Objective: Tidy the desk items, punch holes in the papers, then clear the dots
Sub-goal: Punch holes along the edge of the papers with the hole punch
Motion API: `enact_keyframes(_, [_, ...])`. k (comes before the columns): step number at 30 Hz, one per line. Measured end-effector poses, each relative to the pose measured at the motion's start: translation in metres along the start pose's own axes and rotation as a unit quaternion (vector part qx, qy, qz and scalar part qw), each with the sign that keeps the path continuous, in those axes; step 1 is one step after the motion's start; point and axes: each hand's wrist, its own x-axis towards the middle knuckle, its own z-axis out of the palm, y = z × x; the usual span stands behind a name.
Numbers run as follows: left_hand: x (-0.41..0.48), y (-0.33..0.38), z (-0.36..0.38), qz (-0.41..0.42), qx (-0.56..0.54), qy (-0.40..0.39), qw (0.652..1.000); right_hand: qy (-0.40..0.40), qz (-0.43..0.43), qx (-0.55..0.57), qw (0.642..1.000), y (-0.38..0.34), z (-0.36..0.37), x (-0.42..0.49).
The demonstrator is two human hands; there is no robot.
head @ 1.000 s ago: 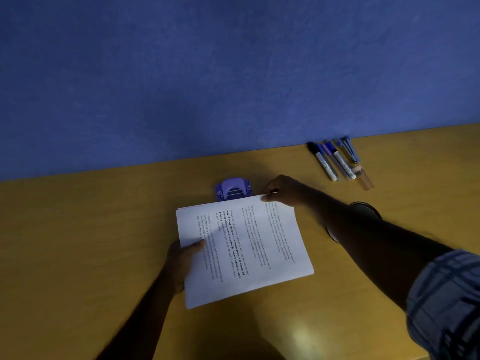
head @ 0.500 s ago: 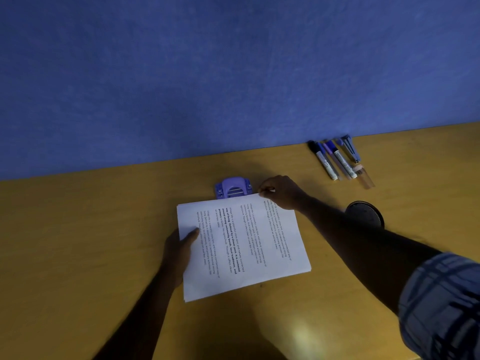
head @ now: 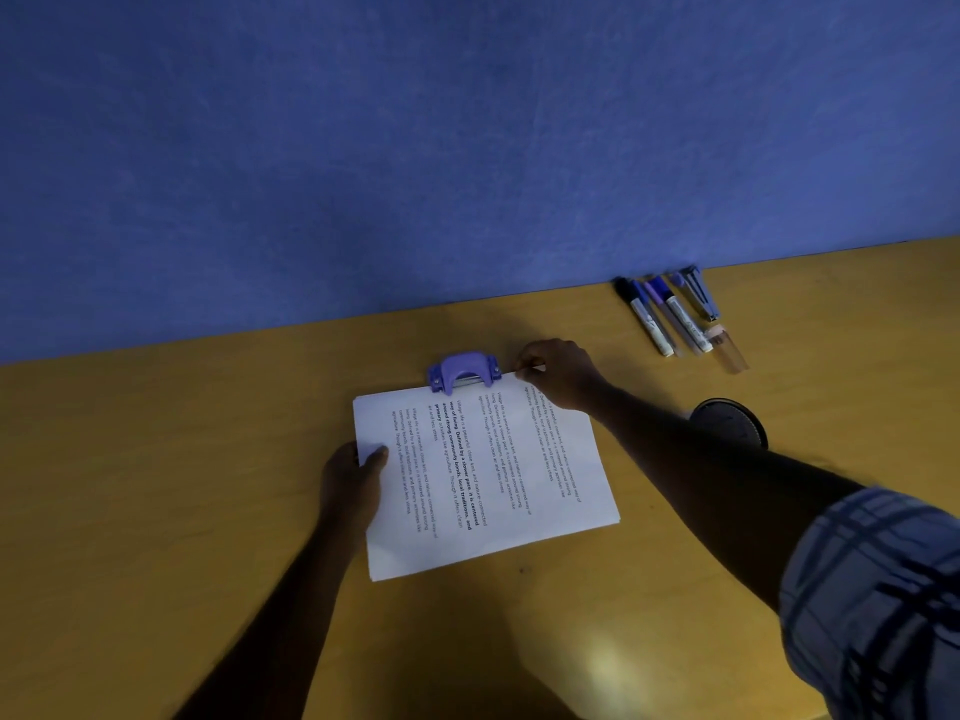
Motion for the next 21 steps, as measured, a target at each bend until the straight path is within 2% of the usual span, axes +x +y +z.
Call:
enact_keyframes(14, [0.006, 0.005, 0.004, -0.010, 0.027, 0.020, 0.999, 0.020, -0.014, -0.057, 0.998, -0.007, -0.007, 0.009])
enact_keyframes(18, [0.004, 0.007, 0.005, -0.015, 0.015, 0.026, 0.999, 0.051, -0.056, -0.050, 0.996, -0.023, -0.009, 0.016])
enact_keyframes(21, [0.003, 0.007, 0.007, -0.025, 0.011, 0.033, 0.999, -0.011, -0.117, -0.039, 0.992, -0.046, -0.011, 0.025])
